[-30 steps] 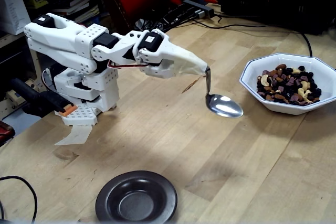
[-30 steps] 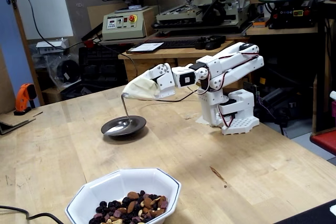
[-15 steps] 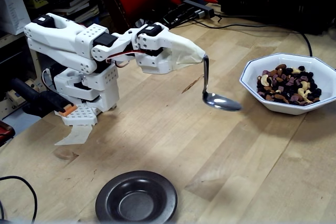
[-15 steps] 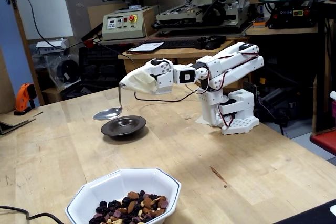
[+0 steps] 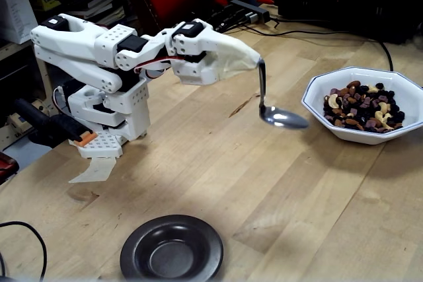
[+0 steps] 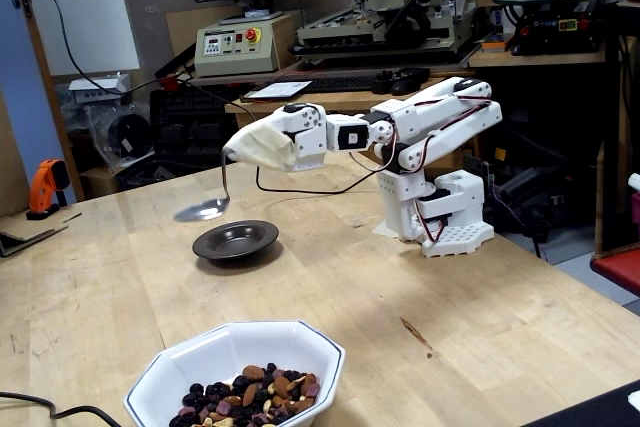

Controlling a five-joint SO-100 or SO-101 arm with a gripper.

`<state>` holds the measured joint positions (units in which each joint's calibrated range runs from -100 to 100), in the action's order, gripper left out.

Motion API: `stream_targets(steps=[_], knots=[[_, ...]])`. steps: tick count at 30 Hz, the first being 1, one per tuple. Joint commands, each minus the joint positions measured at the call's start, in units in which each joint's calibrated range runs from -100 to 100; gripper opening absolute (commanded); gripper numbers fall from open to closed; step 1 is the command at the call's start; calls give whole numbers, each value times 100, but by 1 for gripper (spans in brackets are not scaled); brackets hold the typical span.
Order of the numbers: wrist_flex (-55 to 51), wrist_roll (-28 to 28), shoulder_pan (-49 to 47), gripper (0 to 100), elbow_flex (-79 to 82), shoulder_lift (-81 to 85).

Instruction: Use spoon to transfer food from the white bowl to brown plate

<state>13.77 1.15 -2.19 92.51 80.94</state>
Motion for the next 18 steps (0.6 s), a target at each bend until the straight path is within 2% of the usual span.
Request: stream_targets(steps=[1,18], knots=[[-262,-39,-40,4,-454,-276],[-333,-29,-166,4,-472,-584]])
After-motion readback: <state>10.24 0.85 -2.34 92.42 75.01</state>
